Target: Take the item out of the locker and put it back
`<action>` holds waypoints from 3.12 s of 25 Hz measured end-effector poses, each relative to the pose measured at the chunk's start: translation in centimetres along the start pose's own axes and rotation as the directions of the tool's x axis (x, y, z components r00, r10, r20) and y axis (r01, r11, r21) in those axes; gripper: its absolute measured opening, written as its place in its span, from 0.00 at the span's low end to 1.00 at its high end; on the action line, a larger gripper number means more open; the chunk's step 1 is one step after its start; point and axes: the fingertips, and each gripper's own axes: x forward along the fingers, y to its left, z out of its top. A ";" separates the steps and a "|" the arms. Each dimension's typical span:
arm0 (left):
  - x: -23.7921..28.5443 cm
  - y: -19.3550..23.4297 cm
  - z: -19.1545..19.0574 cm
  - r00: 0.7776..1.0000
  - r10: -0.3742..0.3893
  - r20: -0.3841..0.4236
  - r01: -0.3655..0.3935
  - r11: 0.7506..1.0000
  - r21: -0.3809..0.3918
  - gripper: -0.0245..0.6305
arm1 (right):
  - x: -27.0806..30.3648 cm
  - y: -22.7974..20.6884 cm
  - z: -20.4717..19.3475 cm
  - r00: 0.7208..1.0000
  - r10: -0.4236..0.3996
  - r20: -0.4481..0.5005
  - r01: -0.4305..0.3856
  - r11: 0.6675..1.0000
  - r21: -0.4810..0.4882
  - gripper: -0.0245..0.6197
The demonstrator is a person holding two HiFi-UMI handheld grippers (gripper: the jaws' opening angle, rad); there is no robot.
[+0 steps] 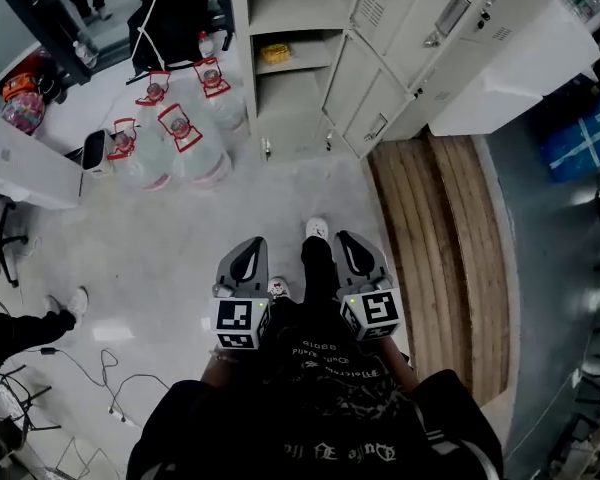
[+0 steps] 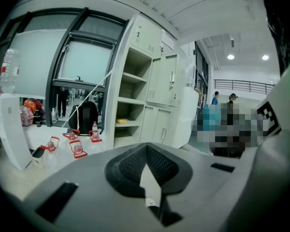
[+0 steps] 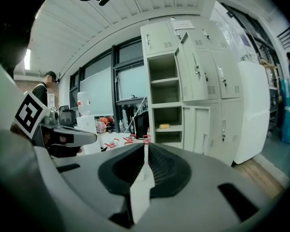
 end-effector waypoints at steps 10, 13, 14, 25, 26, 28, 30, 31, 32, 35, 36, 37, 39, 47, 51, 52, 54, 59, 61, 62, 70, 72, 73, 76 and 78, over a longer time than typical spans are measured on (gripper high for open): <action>5.5 2.8 2.6 0.993 0.120 -0.010 -0.121 0.992 -0.035 0.05 | 8.7 -4.4 2.4 0.995 0.097 -0.003 -0.097 0.995 -0.016 0.05; 8.0 3.7 4.0 0.989 0.147 -0.005 -0.147 0.988 -0.049 0.05 | 11.3 -6.2 3.4 0.992 0.123 -0.016 -0.124 0.992 -0.019 0.05; 8.8 4.0 4.5 0.988 0.156 -0.003 -0.156 0.986 -0.051 0.05 | 12.2 -6.8 3.7 0.991 0.129 -0.022 -0.129 0.991 -0.016 0.05; 18.5 4.9 8.8 0.974 0.228 0.001 -0.228 0.973 -0.044 0.05 | 20.9 -13.6 7.8 0.981 0.194 0.016 -0.194 0.981 -0.013 0.05; 19.3 4.9 9.1 0.973 0.233 0.002 -0.233 0.972 -0.045 0.05 | 21.6 -14.1 8.1 0.979 0.203 0.013 -0.203 0.979 -0.016 0.05; 20.9 4.7 9.4 0.970 0.244 0.000 -0.244 0.968 -0.050 0.05 | 22.7 -14.9 8.5 0.973 0.229 0.005 -0.229 0.973 -0.020 0.05; 22.4 4.5 9.8 0.966 0.258 -0.001 -0.257 0.964 -0.059 0.05 | 23.8 -15.5 8.8 0.966 0.259 0.001 -0.259 0.966 -0.021 0.05; 23.1 4.4 10.0 0.964 0.265 0.001 -0.264 0.962 -0.066 0.05 | 24.3 -15.8 8.9 0.962 0.273 -0.001 -0.273 0.962 -0.024 0.05; 23.8 4.3 10.2 0.962 0.272 0.004 -0.271 0.960 -0.072 0.05 | 24.8 -16.1 9.0 0.958 0.285 -0.004 -0.285 0.958 -0.028 0.05; 25.2 4.0 10.7 0.956 0.292 0.006 -0.291 0.954 -0.078 0.05 | 26.0 -16.7 9.2 0.949 0.314 -0.020 -0.315 0.948 -0.041 0.05; 25.4 3.9 10.7 0.955 0.298 0.003 -0.297 0.952 -0.077 0.05 | 26.4 -16.9 9.3 0.947 0.320 -0.023 -0.321 0.946 -0.041 0.05; 25.6 4.0 10.7 0.953 0.303 0.000 -0.302 0.950 -0.075 0.05 | 26.8 -17.1 9.5 0.946 0.324 -0.024 -0.324 0.945 -0.040 0.05; 25.9 4.2 10.9 0.950 0.312 -0.003 -0.312 0.947 -0.078 0.05 | 27.4 -17.2 9.8 0.945 0.327 -0.022 -0.328 0.944 -0.039 0.05; 26.8 6.2 11.4 0.948 0.318 -0.002 -0.317 0.945 -0.086 0.05 | 29.8 -16.6 10.7 0.943 0.331 -0.023 -0.331 0.943 -0.025 0.18; 27.8 7.7 12.2 0.956 0.294 0.000 -0.293 0.953 -0.074 0.05 | 31.7 -16.8 10.8 0.955 0.294 -0.031 -0.294 0.956 -0.009 0.20; 28.0 8.1 12.7 0.958 0.287 0.004 -0.286 0.956 -0.069 0.05 | 32.3 -16.9 10.9 0.958 0.283 -0.035 -0.284 0.959 -0.004 0.20; 28.5 9.1 13.5 0.961 0.275 0.010 -0.273 0.960 -0.062 0.05 | 33.8 -17.1 11.0 0.963 0.264 -0.046 -0.264 0.964 -0.002 0.21; 29.4 11.3 14.0 0.964 0.266 0.008 -0.265 0.962 -0.065 0.05 | 37.1 -17.7 11.2 0.974 0.219 -0.061 -0.220 0.975 -0.009 0.21; 29.7 12.0 14.2 0.964 0.264 0.010 -0.263 0.963 -0.065 0.05 | 38.3 -17.9 11.4 0.977 0.203 -0.061 -0.204 0.979 -0.014 0.21; 29.8 12.3 14.3 0.965 0.264 0.010 -0.263 0.963 -0.062 0.05 | 38.9 -18.0 11.2 0.978 0.197 -0.065 -0.198 0.980 -0.014 0.21; 29.8 15.4 14.7 0.959 0.285 0.007 -0.284 0.958 -0.048 0.05 | 43.7 -18.4 10.0 0.981 0.159 -0.108 -0.164 0.986 -0.037 0.21; 29.6 16.2 14.7 0.954 0.299 0.004 -0.299 0.953 -0.052 0.05 | 45.0 -18.5 9.8 0.982 0.151 -0.116 -0.158 0.986 -0.049 0.21; 29.4 16.6 14.6 0.952 0.307 0.003 -0.307 0.950 -0.054 0.05 | 45.6 -18.6 9.6 0.981 0.150 -0.121 -0.157 0.986 -0.054 0.21; 28.9 17.5 14.3 0.944 0.329 -0.004 -0.329 0.942 -0.064 0.05 | 47.5 -19.0 8.9 0.979 0.142 -0.144 -0.154 0.985 -0.073 0.21; 28.6 17.8 14.0 0.941 0.337 -0.012 -0.337 0.938 -0.077 0.05 | 48.6 -19.5 8.1 0.977 0.130 -0.170 -0.146 0.986 -0.085 0.21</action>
